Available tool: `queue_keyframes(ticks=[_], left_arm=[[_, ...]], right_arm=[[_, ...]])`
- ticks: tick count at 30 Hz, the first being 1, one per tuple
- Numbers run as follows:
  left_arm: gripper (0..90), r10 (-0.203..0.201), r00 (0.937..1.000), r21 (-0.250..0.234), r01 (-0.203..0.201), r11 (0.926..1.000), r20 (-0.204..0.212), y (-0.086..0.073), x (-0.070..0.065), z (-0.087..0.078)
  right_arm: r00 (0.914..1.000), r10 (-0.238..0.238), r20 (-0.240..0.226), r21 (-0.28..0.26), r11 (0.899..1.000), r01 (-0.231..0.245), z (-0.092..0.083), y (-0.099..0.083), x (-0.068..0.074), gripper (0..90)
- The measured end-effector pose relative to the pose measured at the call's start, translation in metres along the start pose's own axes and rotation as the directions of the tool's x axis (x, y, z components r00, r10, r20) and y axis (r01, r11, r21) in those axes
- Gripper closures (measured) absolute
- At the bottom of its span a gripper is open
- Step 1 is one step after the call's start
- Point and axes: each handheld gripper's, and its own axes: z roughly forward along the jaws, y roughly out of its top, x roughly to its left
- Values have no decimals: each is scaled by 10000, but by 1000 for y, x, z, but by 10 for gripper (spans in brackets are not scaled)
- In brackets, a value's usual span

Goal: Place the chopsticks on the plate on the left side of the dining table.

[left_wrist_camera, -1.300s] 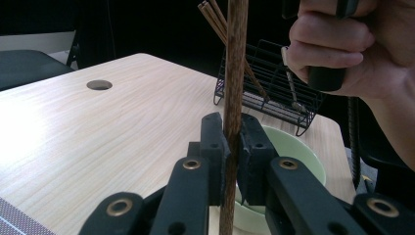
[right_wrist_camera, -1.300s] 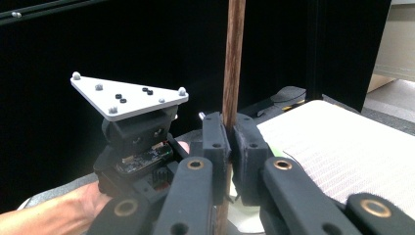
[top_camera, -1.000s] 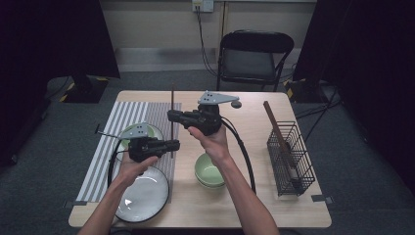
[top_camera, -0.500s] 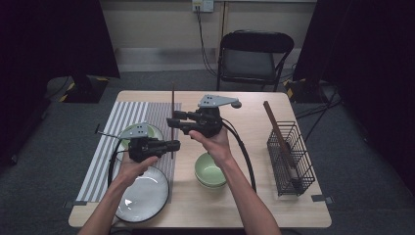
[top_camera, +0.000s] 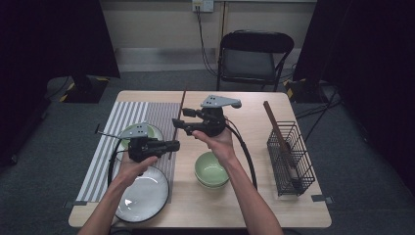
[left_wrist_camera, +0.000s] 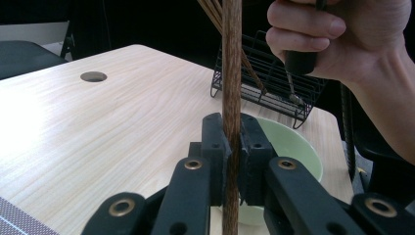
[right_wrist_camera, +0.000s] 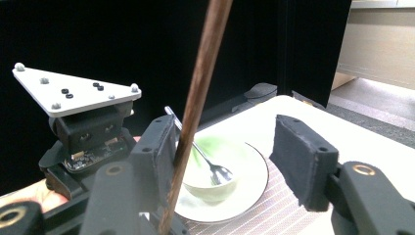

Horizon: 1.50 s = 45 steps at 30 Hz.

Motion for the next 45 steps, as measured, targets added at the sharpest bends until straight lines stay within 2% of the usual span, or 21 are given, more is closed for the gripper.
queue_keyframes(ticks=[10,13,18,22,33,40,45], left_arm=[[839,-62,10000,-249,60,9997,-76,1,1,-5],[839,-64,9999,-145,62,9999,-155,2,1,-6],[839,-119,9999,-305,116,9995,-94,2,1,-7],[839,-71,9999,-233,68,9997,-110,2,0,-7],[839,-93,9998,-243,89,9997,-167,2,1,-7],[839,-65,9997,-291,58,9996,-238,3,1,-9],[839,-125,9995,-511,111,9986,-275,3,2,-12]], right_arm=[[9975,-23,702,13,10000,22,-6,-4,-8,312],[9958,-11,912,52,10000,6,-6,-5,-9,276],[9950,34,996,70,10000,-41,-8,-7,-12,254],[9962,126,861,132,9998,-138,-10,-10,-15,262],[9954,265,925,105,9996,-276,-15,-14,-20,226],[9932,202,1149,252,9994,-233,-17,-15,-21,225],[9912,262,1297,291,9991,-302,-19,-18,-24,229]])
